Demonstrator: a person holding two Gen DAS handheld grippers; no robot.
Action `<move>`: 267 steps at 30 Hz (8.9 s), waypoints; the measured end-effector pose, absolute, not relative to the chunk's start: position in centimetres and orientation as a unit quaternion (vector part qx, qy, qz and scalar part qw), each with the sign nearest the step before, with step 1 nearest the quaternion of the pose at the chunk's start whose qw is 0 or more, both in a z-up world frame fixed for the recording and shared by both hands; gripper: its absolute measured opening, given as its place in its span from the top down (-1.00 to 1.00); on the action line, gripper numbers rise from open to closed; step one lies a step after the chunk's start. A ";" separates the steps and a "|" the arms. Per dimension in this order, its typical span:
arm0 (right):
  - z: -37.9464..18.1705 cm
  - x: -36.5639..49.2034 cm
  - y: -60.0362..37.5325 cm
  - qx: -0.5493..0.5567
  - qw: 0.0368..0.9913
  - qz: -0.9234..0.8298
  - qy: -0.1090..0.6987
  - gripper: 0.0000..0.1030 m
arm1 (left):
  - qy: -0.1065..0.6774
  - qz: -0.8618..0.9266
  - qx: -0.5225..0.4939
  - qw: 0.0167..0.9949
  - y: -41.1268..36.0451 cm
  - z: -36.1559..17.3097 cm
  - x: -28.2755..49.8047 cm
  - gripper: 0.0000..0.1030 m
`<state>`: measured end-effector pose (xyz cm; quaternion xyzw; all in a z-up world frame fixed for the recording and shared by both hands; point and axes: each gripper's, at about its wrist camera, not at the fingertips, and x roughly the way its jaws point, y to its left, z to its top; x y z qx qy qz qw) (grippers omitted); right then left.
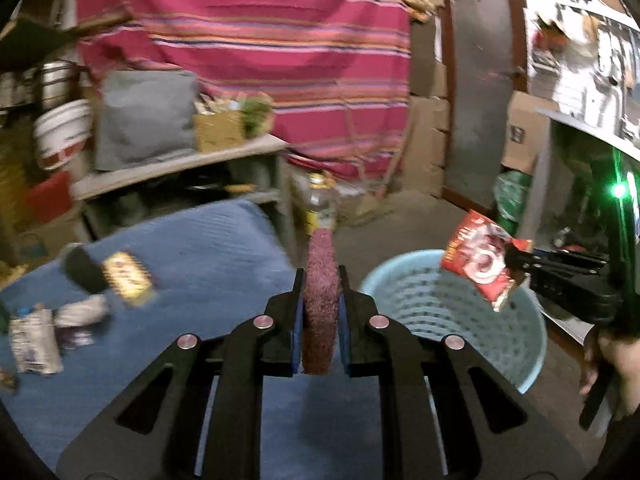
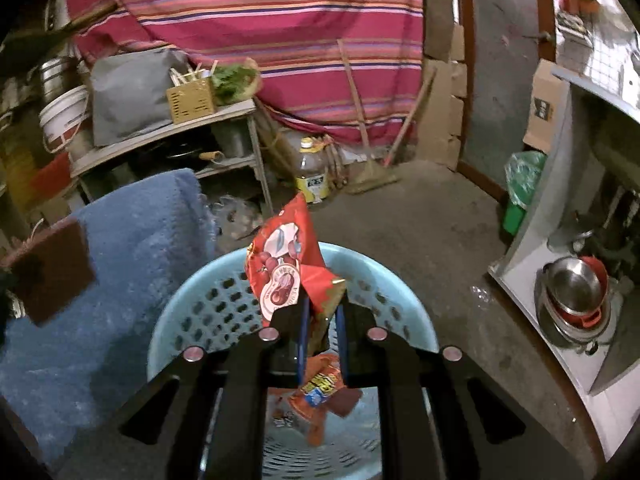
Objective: Collect trash
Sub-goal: 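Release the pad into the basket with the left tool while the right tool drops the wrapper, then grasp the crumpled brown paper with the left tool while the right tool approaches the cloth, then grasp the white cloth with the right tool while the left tool carries the paper, then open the left tool to drop the paper while the right tool releases the cloth, then move both open tools back over the table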
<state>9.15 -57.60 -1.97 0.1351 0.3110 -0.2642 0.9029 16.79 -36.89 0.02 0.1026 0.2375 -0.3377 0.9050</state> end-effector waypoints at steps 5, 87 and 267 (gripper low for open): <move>-2.5 8.6 -59.2 0.129 0.896 -0.282 0.319 0.76 | 0.268 -0.366 0.104 0.885 -42.3 -2.3 16.6 0.75; -3.8 31.5 -30.0 0.076 0.931 -0.108 0.339 -0.92 | 0.379 0.033 -0.021 0.925 3.4 -8.2 35.8 -0.68; -3.2 26.5 -35.6 0.085 0.938 -0.086 0.324 -0.85 | 0.310 -0.046 0.030 0.949 -3.3 -5.8 35.7 -0.89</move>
